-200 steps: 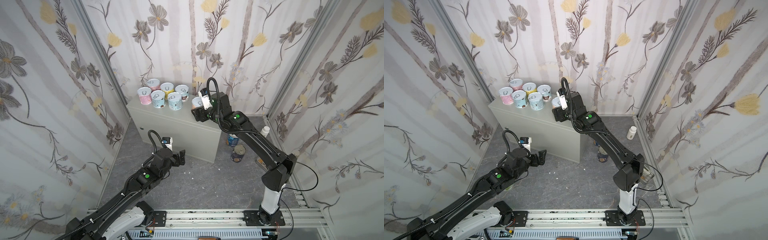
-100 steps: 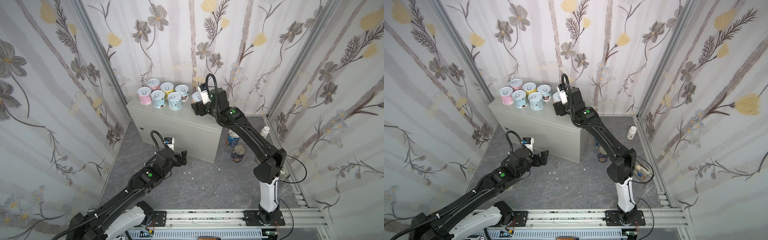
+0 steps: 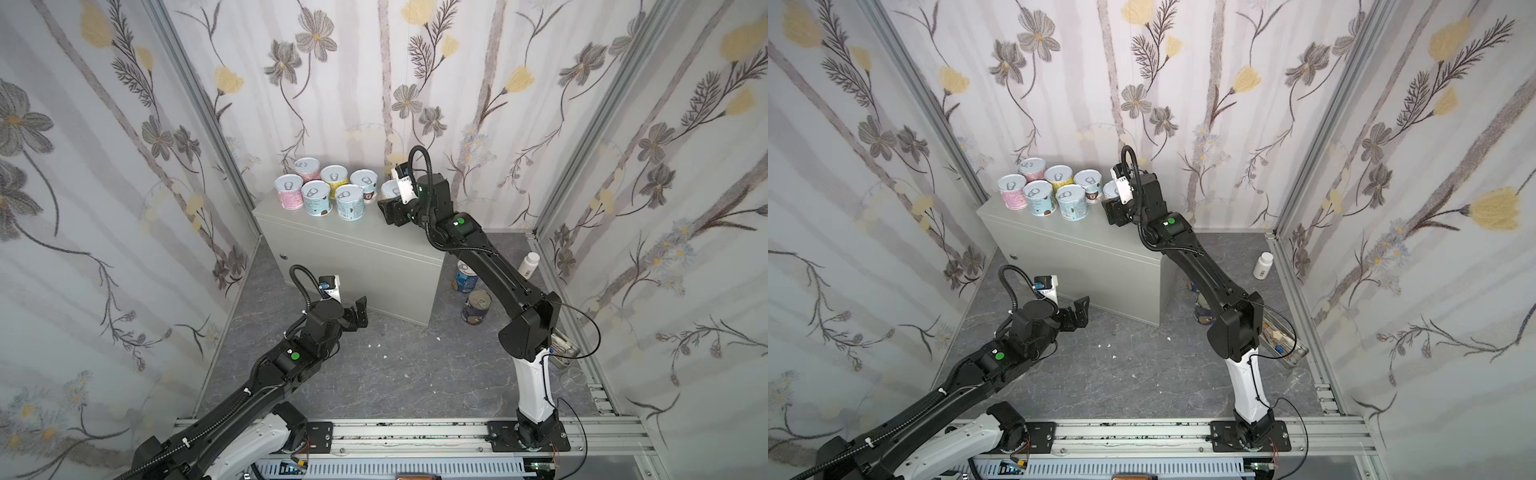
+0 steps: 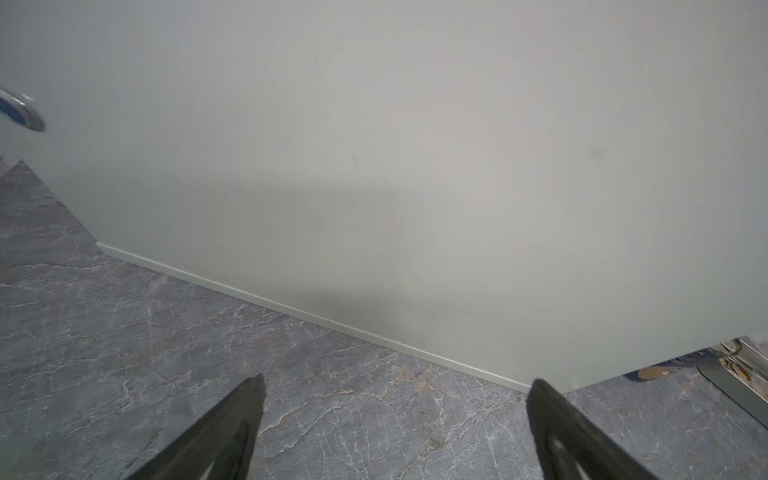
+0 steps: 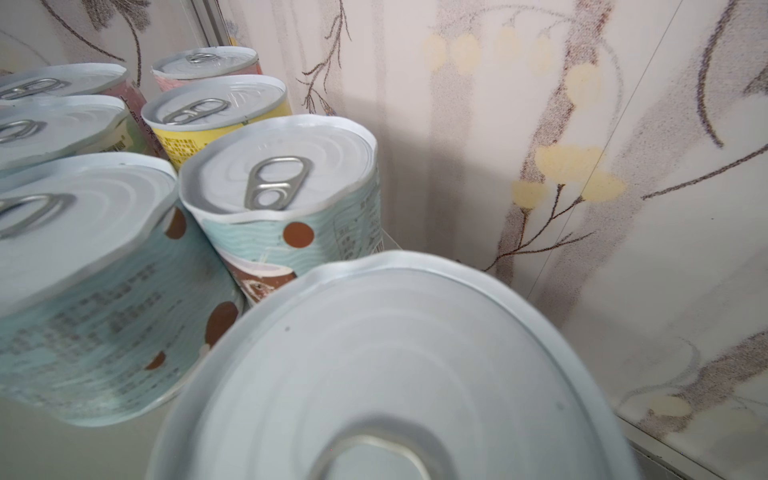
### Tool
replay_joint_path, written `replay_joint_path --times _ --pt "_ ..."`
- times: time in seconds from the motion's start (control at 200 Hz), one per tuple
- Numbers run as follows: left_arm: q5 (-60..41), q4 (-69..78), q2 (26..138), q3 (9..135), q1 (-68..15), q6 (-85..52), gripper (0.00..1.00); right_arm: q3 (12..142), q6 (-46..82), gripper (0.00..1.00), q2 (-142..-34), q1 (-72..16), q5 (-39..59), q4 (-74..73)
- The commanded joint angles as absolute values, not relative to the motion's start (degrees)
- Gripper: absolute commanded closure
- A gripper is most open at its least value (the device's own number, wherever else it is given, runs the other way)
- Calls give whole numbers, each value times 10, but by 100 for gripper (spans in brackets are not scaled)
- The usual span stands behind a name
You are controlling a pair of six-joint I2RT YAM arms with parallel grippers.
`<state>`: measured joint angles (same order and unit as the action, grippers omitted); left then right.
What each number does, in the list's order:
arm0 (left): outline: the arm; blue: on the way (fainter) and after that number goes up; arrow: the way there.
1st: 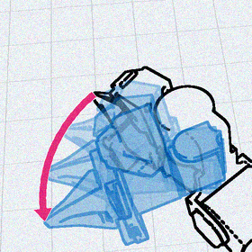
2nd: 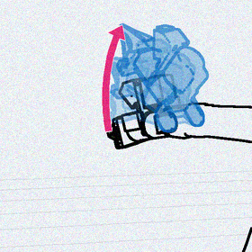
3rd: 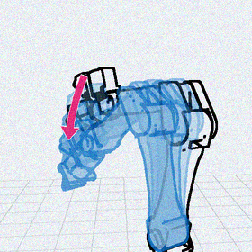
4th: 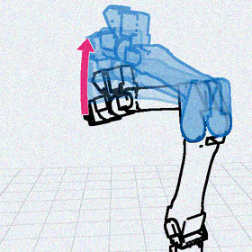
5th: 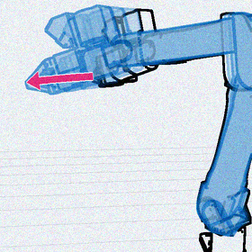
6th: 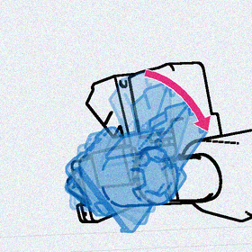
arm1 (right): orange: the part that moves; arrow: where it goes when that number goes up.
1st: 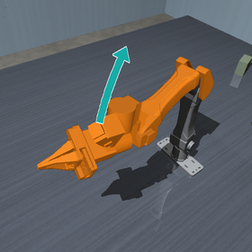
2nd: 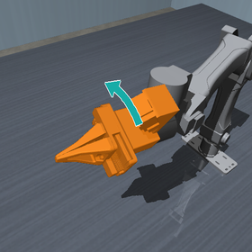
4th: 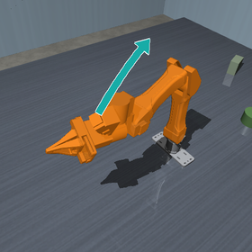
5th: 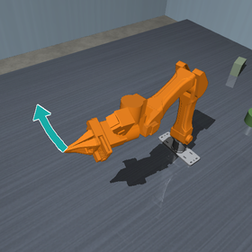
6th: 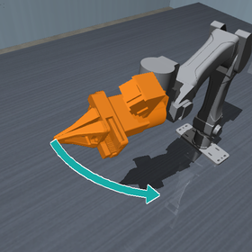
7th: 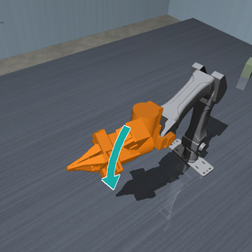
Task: Place and organize the canned foods onto the counter
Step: 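Push the orange-printed can toward the row with right gripper, then lift right gripper away toward the floor cans while left gripper lowers to green can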
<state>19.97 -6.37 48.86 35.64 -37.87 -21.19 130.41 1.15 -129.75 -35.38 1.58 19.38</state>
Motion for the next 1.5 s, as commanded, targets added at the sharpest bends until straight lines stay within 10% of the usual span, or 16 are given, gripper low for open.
replay_joint_path --times 0.0,0.784,1.059,1.494 --pt "228 -43 473 353 -376 -217 0 1304 21 19 -1312 -354 34 229" --pt "222 -59 434 361 -375 -207 0 1304 -4 0 -1254 -348 52 277" --pt "387 -138 403 411 -372 -239 0 1297 -11 0 -1193 -357 40 306" --pt "399 -307 397 507 -349 -276 0 938 38 0 -897 -372 23 156"
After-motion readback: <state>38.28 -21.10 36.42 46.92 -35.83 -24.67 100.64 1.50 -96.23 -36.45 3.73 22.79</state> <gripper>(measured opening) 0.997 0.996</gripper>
